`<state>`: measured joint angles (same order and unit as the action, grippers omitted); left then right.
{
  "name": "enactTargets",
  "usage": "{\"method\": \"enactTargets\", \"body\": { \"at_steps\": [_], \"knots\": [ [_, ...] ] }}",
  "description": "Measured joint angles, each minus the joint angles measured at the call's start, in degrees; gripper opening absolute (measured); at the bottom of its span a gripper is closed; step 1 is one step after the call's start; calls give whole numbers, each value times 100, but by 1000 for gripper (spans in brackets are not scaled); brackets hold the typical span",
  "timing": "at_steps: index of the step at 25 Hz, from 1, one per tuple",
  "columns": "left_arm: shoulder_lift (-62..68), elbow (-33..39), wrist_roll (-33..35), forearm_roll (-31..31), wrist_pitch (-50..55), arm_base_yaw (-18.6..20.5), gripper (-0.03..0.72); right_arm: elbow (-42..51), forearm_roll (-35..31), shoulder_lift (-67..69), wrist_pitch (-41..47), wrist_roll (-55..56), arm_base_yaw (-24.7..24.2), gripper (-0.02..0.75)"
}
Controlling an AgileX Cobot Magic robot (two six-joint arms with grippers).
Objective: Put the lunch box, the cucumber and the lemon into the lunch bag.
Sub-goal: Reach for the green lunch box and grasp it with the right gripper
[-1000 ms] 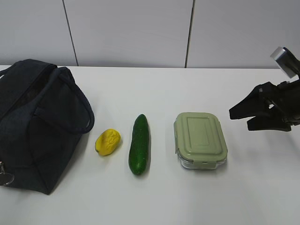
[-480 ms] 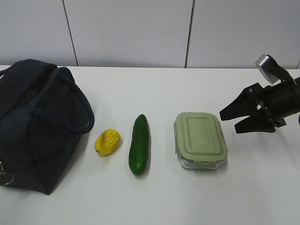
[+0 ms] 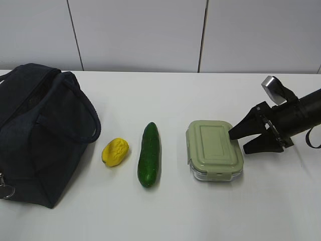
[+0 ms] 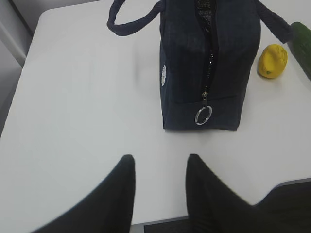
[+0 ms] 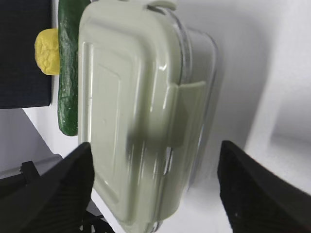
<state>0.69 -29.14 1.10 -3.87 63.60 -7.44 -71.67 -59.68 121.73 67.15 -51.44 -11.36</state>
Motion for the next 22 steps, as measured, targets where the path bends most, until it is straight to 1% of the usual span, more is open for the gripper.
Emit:
{"method": "enactTargets", "body": {
  "at_steps": [6,15,22],
  "knots": [
    [0,0,0,0,0,0,238,-298,-84,317,10,0,0,591],
    [0,0,0,0,0,0,238,-307,-121,422,10,-86,12,590],
    [0,0,0,0,0,0,238,-307,-98,422,10,-119,302,590]
  ]
}}
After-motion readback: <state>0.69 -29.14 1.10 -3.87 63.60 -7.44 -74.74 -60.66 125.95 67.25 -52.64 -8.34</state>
